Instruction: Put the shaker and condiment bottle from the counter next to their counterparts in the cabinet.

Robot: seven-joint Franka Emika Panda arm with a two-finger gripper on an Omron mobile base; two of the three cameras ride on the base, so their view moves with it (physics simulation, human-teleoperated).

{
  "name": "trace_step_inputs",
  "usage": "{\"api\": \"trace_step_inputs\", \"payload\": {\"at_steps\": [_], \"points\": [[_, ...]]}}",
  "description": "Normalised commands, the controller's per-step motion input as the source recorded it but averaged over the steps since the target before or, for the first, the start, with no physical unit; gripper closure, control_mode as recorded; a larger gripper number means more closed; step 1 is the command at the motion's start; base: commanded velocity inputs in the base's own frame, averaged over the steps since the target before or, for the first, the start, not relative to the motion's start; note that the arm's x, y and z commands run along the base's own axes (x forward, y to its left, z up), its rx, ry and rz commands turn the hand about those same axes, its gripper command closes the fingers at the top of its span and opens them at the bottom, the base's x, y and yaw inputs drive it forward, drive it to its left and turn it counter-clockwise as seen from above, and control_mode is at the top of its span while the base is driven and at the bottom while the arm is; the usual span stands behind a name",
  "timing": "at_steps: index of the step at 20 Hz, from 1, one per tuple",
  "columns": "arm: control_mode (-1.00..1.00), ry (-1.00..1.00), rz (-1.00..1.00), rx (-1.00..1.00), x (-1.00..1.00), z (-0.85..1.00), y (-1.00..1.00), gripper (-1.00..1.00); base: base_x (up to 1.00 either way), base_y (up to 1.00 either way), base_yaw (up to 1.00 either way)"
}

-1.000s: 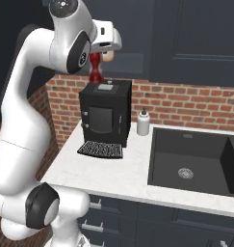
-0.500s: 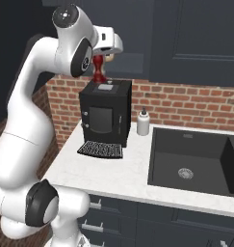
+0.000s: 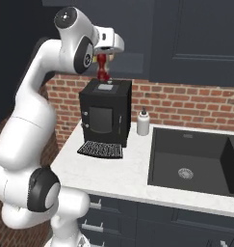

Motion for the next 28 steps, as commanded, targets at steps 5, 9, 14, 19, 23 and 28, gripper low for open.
{"api": "trace_step_inputs", "payload": {"at_steps": [5, 9, 14, 19, 23, 28], "points": [[-1.00, 0.04, -0.07, 0.01, 0.50, 0.01, 0.00, 1.00, 0.00, 0.00, 0.00], [-1.00, 0.08, -0.02, 0.03, 0.57, 0.00, 0.00, 1.00, 0.00, 0.00, 0.00], [-1.00, 0.02, 0.00, 0.02, 0.59, 0.00, 0.00, 1.00, 0.00, 0.00, 0.00], [-1.00, -0.03, 0.00, -0.02, 0.38, 0.00, 0.00, 1.00, 0.00, 0.00, 0.00], [-1.00, -0.15, 0.00, -0.03, 0.31, -0.07, 0.00, 1.00, 0.00, 0.00, 0.00], [-1.00, -0.15, 0.00, -0.01, 0.10, -0.09, 0.00, 1.00, 0.00, 0.00, 0.00]]}}
